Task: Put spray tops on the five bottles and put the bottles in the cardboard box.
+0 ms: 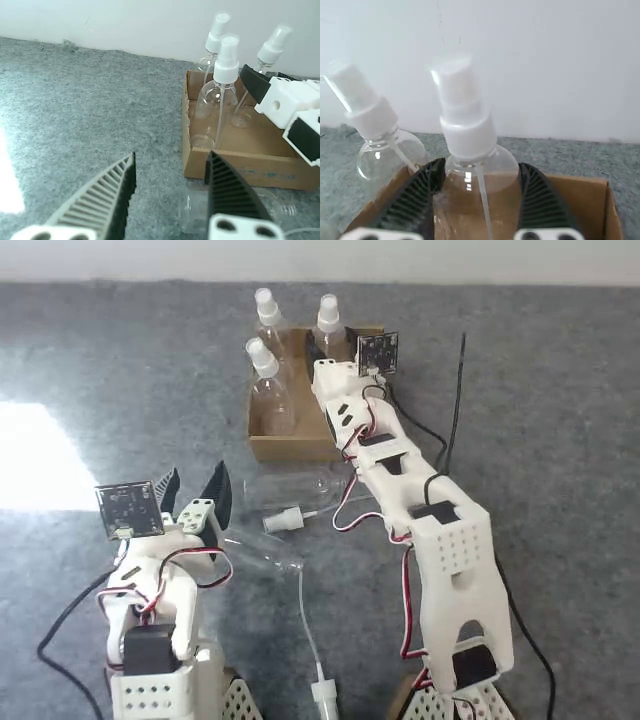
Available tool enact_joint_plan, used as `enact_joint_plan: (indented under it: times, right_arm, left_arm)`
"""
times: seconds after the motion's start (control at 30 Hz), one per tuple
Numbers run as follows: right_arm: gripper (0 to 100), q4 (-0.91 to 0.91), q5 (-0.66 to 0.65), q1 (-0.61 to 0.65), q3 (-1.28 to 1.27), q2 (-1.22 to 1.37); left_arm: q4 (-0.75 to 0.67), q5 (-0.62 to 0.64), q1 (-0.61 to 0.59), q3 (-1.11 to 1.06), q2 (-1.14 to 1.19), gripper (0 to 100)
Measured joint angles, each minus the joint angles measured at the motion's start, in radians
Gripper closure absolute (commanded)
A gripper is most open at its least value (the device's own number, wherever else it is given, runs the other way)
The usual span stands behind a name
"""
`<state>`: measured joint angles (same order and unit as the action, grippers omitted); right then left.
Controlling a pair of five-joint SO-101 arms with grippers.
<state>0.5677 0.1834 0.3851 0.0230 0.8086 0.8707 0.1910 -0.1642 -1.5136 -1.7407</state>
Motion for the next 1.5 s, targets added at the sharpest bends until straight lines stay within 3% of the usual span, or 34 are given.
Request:
enact_joint_plan:
  times: [0.3,0.53,1.1,1.3,1.5]
  right_arm:
    - [94.1,0.014,0.000,0.000,0.003,0.003]
    - [82.3,0.014,0.000,0.000,0.003,0.003]
    - [81.6,-0.035,-0.026,0.002,0.014,0.002]
    - [72.1,-0.035,-0.038,0.002,0.014,0.002]
    - [71.9,-0.126,-0.038,-0.002,0.014,0.003]
  left_arm:
    - [0.000,0.000,0.000,0.000,0.000,79]
    - [0.000,0.000,0.000,0.000,0.000,79]
    - [0.000,0.000,0.000,0.000,0.000,79]
    - [0.000,0.000,0.000,0.000,0.000,79]
    - [0.000,0.000,0.000,0.000,0.000,79]
